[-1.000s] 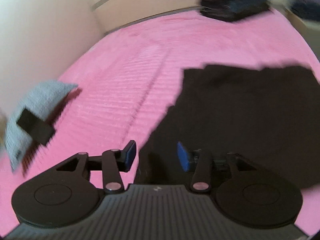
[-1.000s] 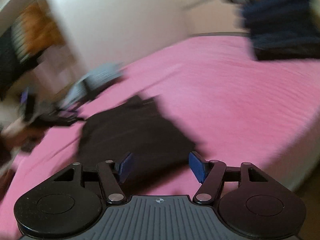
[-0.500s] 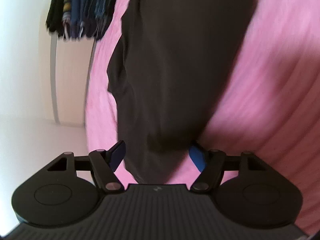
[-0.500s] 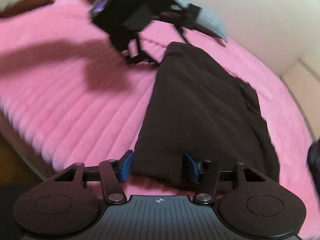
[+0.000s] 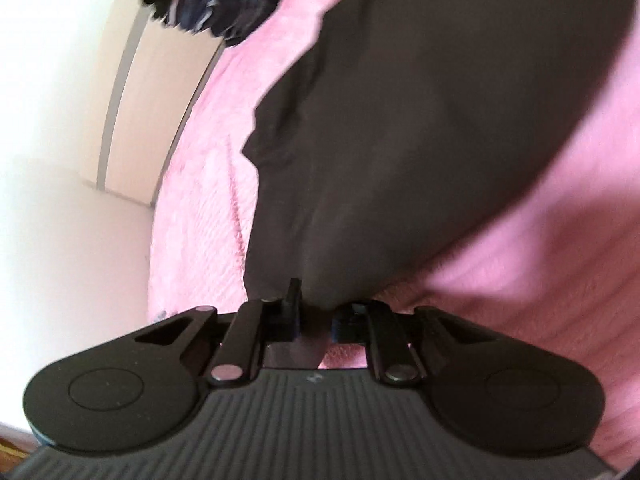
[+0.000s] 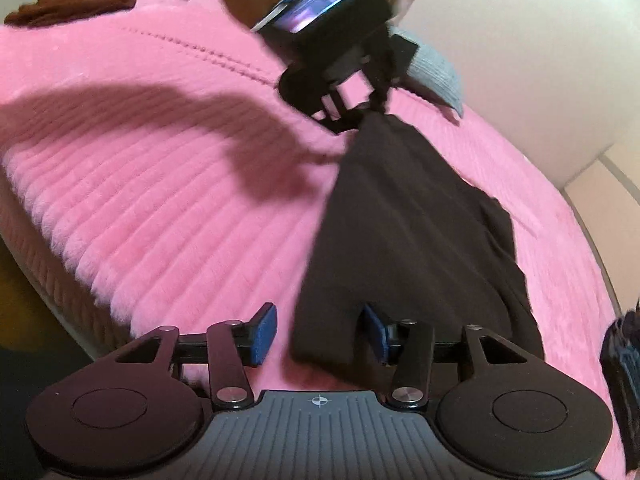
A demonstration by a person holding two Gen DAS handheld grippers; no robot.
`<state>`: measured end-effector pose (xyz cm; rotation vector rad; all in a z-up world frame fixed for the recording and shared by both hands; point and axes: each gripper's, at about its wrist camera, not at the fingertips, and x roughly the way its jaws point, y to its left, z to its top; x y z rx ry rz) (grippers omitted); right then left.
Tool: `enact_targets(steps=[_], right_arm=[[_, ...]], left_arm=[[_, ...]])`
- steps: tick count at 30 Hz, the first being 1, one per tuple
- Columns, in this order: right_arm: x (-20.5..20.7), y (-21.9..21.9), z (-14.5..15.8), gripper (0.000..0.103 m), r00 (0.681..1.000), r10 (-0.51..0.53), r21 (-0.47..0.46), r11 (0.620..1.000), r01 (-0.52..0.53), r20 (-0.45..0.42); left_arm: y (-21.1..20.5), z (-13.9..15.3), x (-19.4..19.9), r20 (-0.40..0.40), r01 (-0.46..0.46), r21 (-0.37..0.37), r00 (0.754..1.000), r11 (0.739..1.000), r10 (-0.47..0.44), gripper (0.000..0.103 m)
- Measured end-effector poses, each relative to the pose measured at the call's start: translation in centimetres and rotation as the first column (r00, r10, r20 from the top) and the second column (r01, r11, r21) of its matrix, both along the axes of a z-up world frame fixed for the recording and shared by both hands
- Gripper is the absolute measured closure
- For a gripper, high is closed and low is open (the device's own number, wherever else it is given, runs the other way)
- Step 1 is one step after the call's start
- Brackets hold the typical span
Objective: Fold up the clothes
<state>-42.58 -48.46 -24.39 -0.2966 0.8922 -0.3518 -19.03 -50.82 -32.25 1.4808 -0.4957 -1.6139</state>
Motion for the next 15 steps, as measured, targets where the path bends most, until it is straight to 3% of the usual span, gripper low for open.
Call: enact_targets(steps=[3, 5, 7, 10, 15], right_arm=[[1.9, 0.1, -1.7, 0.045, 0.999, -0.002, -0.066, 0.998, -0.001, -0.051], [1.8, -0.2, -1.6, 0.072, 0.997, -0.002, -0.106, 0.994, -0.006, -0.073], [0.8, -0.8, -0.8, 0.082, 0.996, 0.018, -0.129, 0.991, -0.029, -0.085], [-1.3, -1.4, 1.3, 0.083, 0.996, 0.052, -0.164, 0.984, -0.064, -0.072], [-5.9, -2.0, 4.9, 0.084, 0.995, 0.093, -0.243, 0.965, -0.100, -0.038]], left_arm=[[0.2, 1.5, 0.0, -0.029, -0.034, 0.022, 0.999, 0.999, 0.034, 0.092], [0.6, 2.4, 0.0, -0.035, -0.058, 0.033, 0.998, 0.998, 0.059, 0.093], [2.3, 3.6, -0.5, -0.048, -0.090, 0.027, 0.995, 0.996, 0.091, 0.093], [5.8, 5.8, -1.0, -0.078, -0.150, 0.011, 0.986, 0.989, 0.150, 0.093], [16.5, 8.2, -5.5, -0.111, -0.217, 0.042, 0.969, 0.975, 0.220, 0.093]])
